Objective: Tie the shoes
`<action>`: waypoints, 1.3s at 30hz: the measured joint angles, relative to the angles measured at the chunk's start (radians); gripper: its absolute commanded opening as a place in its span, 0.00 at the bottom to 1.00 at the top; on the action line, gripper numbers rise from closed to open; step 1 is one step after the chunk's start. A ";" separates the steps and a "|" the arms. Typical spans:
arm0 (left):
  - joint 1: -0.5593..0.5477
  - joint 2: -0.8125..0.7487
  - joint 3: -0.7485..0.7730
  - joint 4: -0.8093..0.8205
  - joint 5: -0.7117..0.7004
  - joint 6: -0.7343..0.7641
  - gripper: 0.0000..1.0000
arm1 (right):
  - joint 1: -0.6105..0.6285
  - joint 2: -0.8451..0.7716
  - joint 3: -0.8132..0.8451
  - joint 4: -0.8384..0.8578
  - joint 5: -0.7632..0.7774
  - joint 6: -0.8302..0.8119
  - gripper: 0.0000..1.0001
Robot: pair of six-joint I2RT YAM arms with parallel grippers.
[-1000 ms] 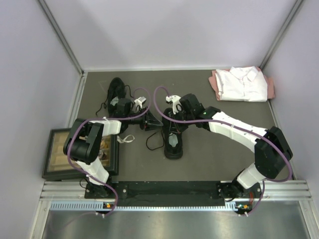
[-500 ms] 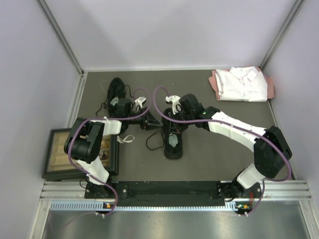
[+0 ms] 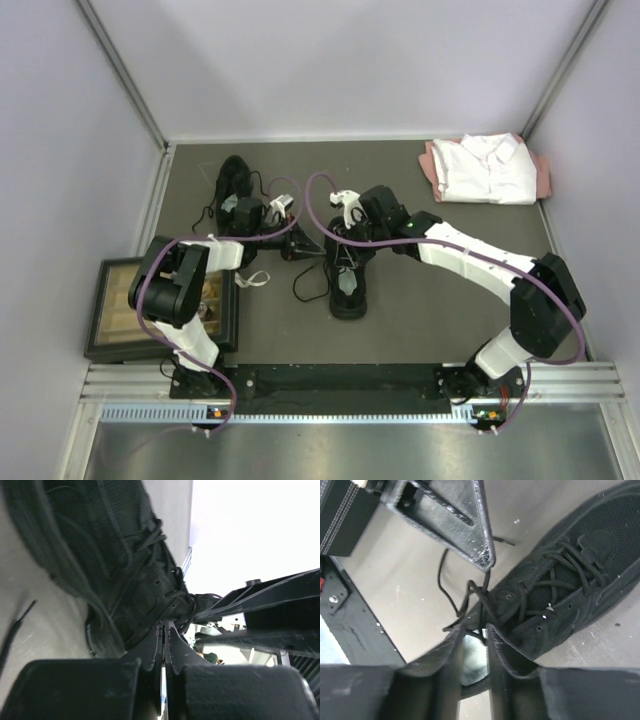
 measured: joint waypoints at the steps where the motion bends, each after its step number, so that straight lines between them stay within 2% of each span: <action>1: 0.006 -0.003 0.002 -0.018 -0.003 0.011 0.00 | 0.000 -0.003 0.004 -0.003 -0.007 -0.012 0.47; 4: 0.042 -0.014 0.015 -0.077 -0.006 0.050 0.00 | 0.000 -0.037 0.004 -0.016 -0.040 -0.063 0.63; 7: 0.079 -0.019 0.047 -0.141 -0.011 0.093 0.00 | 0.003 -0.080 0.005 -0.015 -0.091 -0.120 0.70; 10: 0.093 -0.019 0.073 -0.190 -0.018 0.128 0.00 | 0.034 -0.097 0.018 -0.014 -0.129 -0.207 0.73; 13: 0.092 -0.019 0.084 -0.237 -0.019 0.156 0.00 | 0.119 -0.085 0.024 -0.014 -0.131 -0.317 0.75; 19: 0.096 -0.012 0.113 -0.304 -0.023 0.192 0.00 | 0.276 0.006 0.022 0.004 -0.072 -0.553 0.76; 25: 0.100 0.019 0.138 -0.326 -0.029 0.209 0.00 | 0.352 0.104 0.021 0.049 0.041 -0.732 0.75; 34: 0.100 0.031 0.138 -0.331 -0.031 0.209 0.00 | 0.382 0.256 0.021 0.130 0.188 -0.885 0.74; 37: 0.100 0.032 0.138 -0.330 -0.031 0.209 0.00 | 0.383 0.298 0.021 0.138 0.216 -0.912 0.72; 39: 0.100 0.032 0.138 -0.330 -0.031 0.209 0.00 | 0.384 0.315 0.023 0.146 0.224 -0.924 0.67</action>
